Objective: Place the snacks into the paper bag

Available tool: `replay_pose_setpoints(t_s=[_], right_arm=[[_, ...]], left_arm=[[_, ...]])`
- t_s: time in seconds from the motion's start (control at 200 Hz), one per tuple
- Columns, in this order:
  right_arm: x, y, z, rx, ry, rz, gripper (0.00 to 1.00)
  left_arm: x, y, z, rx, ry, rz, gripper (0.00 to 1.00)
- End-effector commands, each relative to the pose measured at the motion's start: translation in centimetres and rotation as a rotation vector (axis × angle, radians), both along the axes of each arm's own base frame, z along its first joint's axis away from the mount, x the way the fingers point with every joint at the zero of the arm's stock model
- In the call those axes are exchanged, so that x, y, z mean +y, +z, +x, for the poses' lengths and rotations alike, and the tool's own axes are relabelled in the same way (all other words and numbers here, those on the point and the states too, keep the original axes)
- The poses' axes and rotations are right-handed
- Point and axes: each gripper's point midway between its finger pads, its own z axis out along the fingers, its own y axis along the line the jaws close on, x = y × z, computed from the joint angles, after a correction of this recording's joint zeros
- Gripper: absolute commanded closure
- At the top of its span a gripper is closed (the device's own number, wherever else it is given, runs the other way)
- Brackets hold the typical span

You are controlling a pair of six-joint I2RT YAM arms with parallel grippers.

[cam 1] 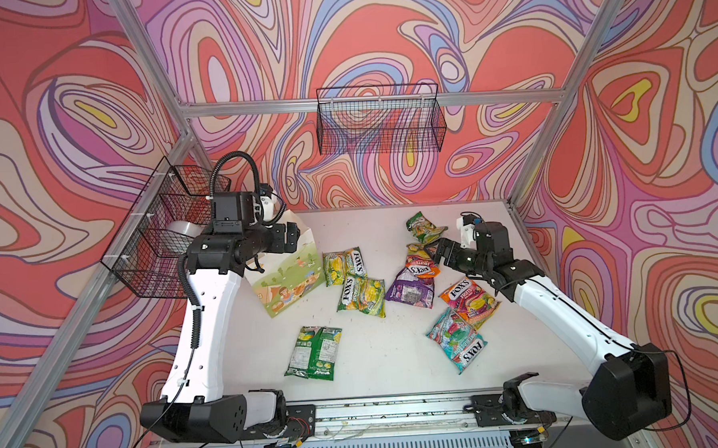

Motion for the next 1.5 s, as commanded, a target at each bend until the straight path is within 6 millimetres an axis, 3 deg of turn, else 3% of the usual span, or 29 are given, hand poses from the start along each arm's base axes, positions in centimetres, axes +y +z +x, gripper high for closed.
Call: replay_pose_setpoints(t_s=[0.0, 0.1, 0.21, 0.335, 0.481, 0.711, 0.821, 0.961, 1.021, 1.147, 1.197, 1.247, 1.317, 1.377, 1.492], right_arm=[[0.5, -0.1, -0.4, 0.001, 0.018, 0.022, 0.03], [0.6, -0.4, -0.4, 0.010, 0.018, 0.029, 0.03], [0.8, -0.5, -0.6, 0.017, 0.023, 0.038, 0.03], [1.0, -1.0, -0.7, 0.030, 0.025, 0.037, 0.03], [1.6, -1.7, -0.6, 0.051, 0.039, 0.053, 0.03], [2.2, -1.8, -0.5, 0.054, 0.050, 0.060, 0.03], [2.2, -2.1, -0.6, 0.058, 0.050, 0.060, 0.03], [2.1, -1.9, -0.6, 0.051, 0.047, 0.050, 0.03], [2.0, -1.6, -0.6, 0.042, 0.047, 0.044, 0.03], [1.8, -1.2, -0.6, 0.029, 0.044, 0.023, 0.03], [1.7, -1.2, -0.6, 0.025, 0.042, 0.015, 0.03], [1.6, -1.1, -0.5, 0.020, 0.041, 0.011, 0.03], [1.7, -1.1, -0.3, 0.016, 0.042, 0.012, 0.03], [1.8, -1.0, -0.1, 0.010, 0.045, 0.016, 0.03], [2.2, -0.7, 0.3, 0.006, 0.050, 0.032, 0.03]], left_arm=[[-1.5, 2.1, -2.0, -0.046, -0.090, -0.031, 0.00], [0.5, 1.7, -2.3, -0.045, 0.014, 0.098, 0.00], [3.7, -0.7, -3.2, 0.073, 0.151, 0.233, 0.00], [2.6, -3.6, -4.5, 0.089, 0.070, 0.216, 0.00], [3.0, -6.9, -4.2, 0.153, 0.046, 0.274, 0.00], [5.1, -7.1, -1.6, 0.149, 0.152, 0.370, 0.05], [4.9, -7.7, -1.1, 0.160, 0.129, 0.386, 0.08], [3.7, -9.8, -1.5, 0.262, 0.092, 0.357, 0.24], [3.4, -10.4, -1.9, 0.282, 0.094, 0.346, 0.36], [3.0, -10.8, -2.9, 0.306, 0.110, 0.311, 0.83], [2.8, -10.6, -2.9, 0.310, 0.126, 0.294, 0.95], [3.0, -10.2, -2.5, 0.312, 0.167, 0.290, 1.00], [4.0, -9.6, -1.5, 0.322, 0.263, 0.302, 1.00], [5.1, -8.2, -0.5, 0.329, 0.378, 0.303, 1.00], [5.1, -5.7, 1.4, 0.289, 0.490, 0.241, 1.00]])
